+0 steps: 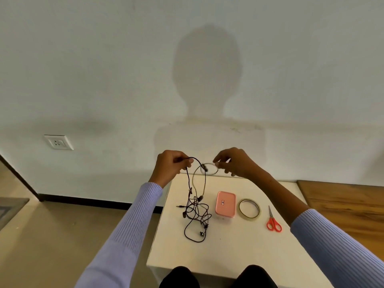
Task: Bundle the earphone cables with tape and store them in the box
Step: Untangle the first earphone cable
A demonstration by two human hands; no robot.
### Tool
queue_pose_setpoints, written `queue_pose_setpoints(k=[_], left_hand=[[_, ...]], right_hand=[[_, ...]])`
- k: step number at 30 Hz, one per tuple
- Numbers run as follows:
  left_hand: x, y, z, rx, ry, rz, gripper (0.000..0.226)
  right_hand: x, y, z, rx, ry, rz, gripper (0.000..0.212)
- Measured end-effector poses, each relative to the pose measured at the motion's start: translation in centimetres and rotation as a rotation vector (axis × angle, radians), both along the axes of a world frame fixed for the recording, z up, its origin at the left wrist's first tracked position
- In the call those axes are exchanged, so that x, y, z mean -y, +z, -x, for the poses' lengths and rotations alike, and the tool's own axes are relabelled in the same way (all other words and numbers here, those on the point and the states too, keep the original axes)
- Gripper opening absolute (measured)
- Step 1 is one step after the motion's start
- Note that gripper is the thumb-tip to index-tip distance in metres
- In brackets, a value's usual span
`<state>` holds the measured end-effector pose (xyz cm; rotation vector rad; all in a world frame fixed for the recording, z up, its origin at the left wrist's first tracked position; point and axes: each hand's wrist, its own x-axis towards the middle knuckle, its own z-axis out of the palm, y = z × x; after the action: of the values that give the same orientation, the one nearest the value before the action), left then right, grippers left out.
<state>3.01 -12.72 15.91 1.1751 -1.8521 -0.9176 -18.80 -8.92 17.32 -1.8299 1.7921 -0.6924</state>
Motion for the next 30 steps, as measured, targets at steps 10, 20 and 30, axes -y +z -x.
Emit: queue_pose_setpoints(k=[10,20,30], left_hand=[[0.1,1.1,2.2,0.079,-0.039,0.106,0.015],[-0.4,0.2,2.2,-0.099,0.153,0.102,0.013],[0.2,0.0,0.7,0.018,0.118,0.032,0.022]], right_hand=[[-0.9,0.0,-3.2,0.176,0.076,0.042,0.025],[-0.8,-1.7,-2.5,0.397,0.012,-0.042,0.009],[-0.8,-0.9,-1.7,0.509,-0.041,0.063,0.008]])
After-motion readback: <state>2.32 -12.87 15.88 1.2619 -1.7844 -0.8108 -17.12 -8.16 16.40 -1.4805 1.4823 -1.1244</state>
